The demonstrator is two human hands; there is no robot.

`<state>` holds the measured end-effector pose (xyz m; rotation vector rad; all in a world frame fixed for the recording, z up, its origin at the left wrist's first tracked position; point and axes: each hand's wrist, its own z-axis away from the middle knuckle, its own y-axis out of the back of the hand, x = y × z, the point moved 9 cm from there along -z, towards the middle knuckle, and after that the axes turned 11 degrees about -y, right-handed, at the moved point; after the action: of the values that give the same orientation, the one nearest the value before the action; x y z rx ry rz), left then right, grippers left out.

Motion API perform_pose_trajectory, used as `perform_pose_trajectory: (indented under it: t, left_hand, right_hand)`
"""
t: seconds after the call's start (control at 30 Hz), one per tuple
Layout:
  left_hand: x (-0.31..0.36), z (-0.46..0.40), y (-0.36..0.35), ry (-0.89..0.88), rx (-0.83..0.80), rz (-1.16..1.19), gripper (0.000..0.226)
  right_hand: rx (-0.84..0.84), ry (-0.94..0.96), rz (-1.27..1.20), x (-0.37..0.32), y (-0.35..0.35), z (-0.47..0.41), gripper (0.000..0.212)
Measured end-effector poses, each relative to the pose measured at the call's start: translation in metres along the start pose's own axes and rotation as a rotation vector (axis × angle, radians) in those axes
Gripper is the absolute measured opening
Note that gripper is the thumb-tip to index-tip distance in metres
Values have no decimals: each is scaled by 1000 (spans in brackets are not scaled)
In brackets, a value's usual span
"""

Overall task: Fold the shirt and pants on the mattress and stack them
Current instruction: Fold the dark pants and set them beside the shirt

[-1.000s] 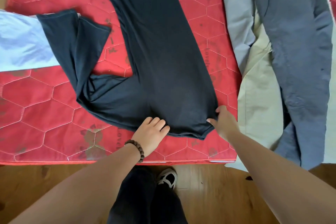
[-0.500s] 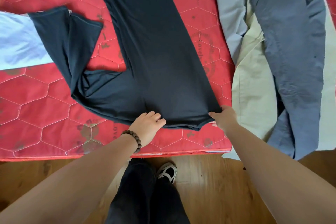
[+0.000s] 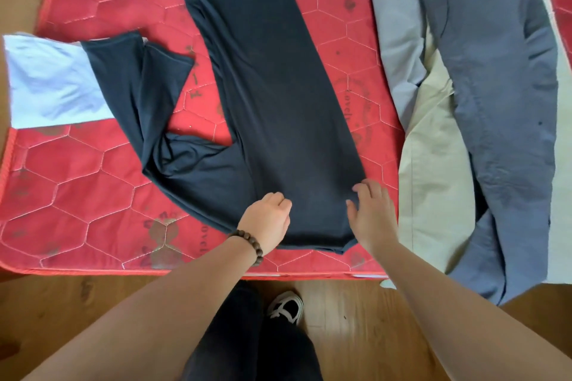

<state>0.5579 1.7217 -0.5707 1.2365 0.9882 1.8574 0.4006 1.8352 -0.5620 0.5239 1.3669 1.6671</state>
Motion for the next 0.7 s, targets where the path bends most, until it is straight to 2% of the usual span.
perform_pose_trajectory:
  t: [0.07,0.17,0.37,0.7]
  left_hand:
    - [-11,-16,-4,48,-17,6,41]
    - [-27,-39,-11,111,-82,-113,61]
    - [-71,-86,1,261,0,-153,65]
    - [-182,-140,56,464,153,-96,73]
  right_hand:
    - [-24,142,40,-32,-13,-6,37]
    - [-81,263,142,-65,-40,-21,49]
    - [-90,358,234,-109,-66,-72,55]
    - [-61,422,303,-189,-54,-179,55]
